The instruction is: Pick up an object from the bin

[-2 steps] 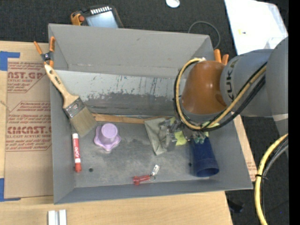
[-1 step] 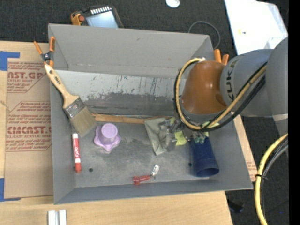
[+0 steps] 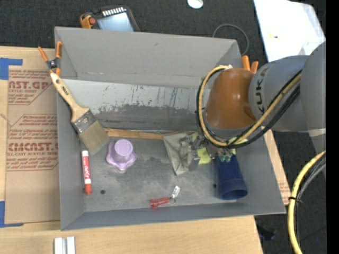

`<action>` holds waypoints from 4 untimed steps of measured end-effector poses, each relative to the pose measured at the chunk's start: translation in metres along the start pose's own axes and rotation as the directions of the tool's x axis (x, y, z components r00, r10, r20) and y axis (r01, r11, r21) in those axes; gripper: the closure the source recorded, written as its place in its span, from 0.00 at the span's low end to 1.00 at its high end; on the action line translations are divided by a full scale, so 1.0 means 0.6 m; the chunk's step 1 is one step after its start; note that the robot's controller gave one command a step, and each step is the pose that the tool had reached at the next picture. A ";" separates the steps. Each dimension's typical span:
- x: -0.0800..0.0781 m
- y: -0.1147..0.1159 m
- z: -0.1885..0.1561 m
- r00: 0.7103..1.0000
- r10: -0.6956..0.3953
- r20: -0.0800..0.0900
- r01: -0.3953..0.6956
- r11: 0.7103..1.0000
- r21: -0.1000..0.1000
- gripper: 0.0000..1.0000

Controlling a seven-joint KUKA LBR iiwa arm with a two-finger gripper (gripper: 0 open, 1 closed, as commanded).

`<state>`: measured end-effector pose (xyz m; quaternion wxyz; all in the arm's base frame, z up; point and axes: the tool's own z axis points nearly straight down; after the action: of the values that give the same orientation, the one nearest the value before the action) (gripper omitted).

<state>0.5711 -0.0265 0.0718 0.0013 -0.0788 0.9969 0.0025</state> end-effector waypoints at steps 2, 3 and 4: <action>0.002 0.002 -0.080 1.000 0.000 -0.005 0.000 1.000 -0.001 1.00; 0.000 0.002 -0.115 1.000 -0.001 0.001 0.001 1.000 0.001 1.00; -0.001 0.002 -0.133 1.000 -0.001 0.003 0.001 1.000 0.001 1.00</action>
Offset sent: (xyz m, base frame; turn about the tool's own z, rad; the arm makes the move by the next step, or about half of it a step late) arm -0.0011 0.0002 0.0755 -0.0002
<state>0.5715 -0.0254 0.1513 0.0029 -0.0791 0.9969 0.0021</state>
